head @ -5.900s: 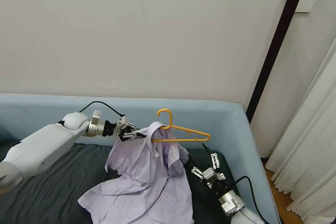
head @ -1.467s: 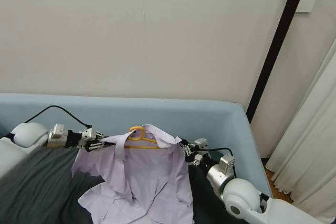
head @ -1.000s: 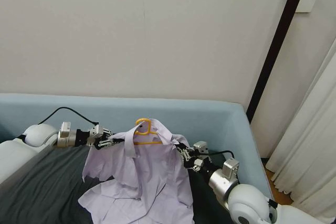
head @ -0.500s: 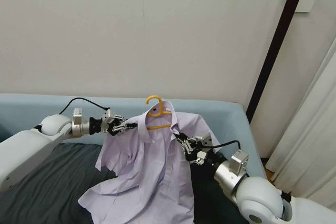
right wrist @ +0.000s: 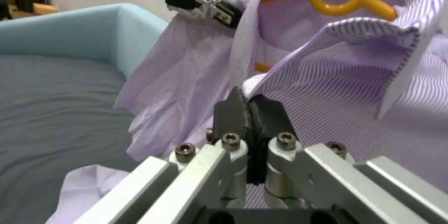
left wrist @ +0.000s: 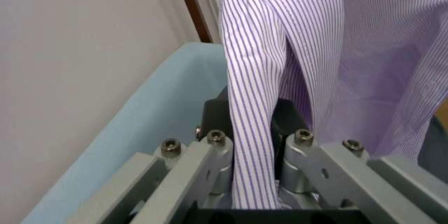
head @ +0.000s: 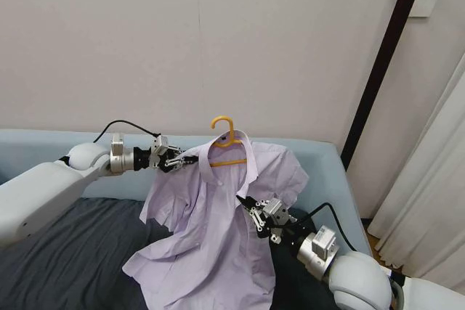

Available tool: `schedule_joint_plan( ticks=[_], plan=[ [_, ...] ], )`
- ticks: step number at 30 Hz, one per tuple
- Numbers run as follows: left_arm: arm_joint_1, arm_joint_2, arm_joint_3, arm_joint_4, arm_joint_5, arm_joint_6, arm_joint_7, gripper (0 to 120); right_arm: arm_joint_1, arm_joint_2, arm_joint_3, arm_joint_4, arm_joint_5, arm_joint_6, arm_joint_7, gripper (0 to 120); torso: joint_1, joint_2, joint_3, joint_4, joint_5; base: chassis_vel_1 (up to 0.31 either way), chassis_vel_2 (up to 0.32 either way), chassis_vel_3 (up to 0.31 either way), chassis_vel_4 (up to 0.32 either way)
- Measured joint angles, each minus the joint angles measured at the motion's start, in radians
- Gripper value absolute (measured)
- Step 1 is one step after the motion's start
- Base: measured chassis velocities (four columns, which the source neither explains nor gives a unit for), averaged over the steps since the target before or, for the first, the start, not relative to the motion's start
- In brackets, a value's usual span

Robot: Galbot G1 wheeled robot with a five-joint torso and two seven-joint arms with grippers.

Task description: Pick up the clothes from the sofa and hang them on the clothes hanger.

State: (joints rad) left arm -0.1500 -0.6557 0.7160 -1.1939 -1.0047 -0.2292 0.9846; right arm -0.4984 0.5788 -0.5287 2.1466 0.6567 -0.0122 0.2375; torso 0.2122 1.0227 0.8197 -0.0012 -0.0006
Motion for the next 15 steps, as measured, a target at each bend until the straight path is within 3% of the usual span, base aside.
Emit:
schedule_joint_plan(
  ticks=[7, 15],
  plan=[
    [-0.049, -0.015, 0.047, -0.001, -0.018, 0.000, 0.000, 7, 0.018, -0.033, 0.002, 0.004, -0.041, -0.048, -0.005, 0, 0.000, 0.000, 0.000, 0.0002, -0.0002, 0.000, 0.000, 0.000, 0.000],
    [-0.047, -0.024, 0.020, 0.028, -0.014, -0.006, -0.014, 7, -0.062, -0.101, 0.009, 0.042, -0.108, -0.059, 0.012, 29, 0.000, 0.000, 0.000, -0.0002, -0.0001, 0.000, 0.000, 0.000, 0.000]
  ],
)
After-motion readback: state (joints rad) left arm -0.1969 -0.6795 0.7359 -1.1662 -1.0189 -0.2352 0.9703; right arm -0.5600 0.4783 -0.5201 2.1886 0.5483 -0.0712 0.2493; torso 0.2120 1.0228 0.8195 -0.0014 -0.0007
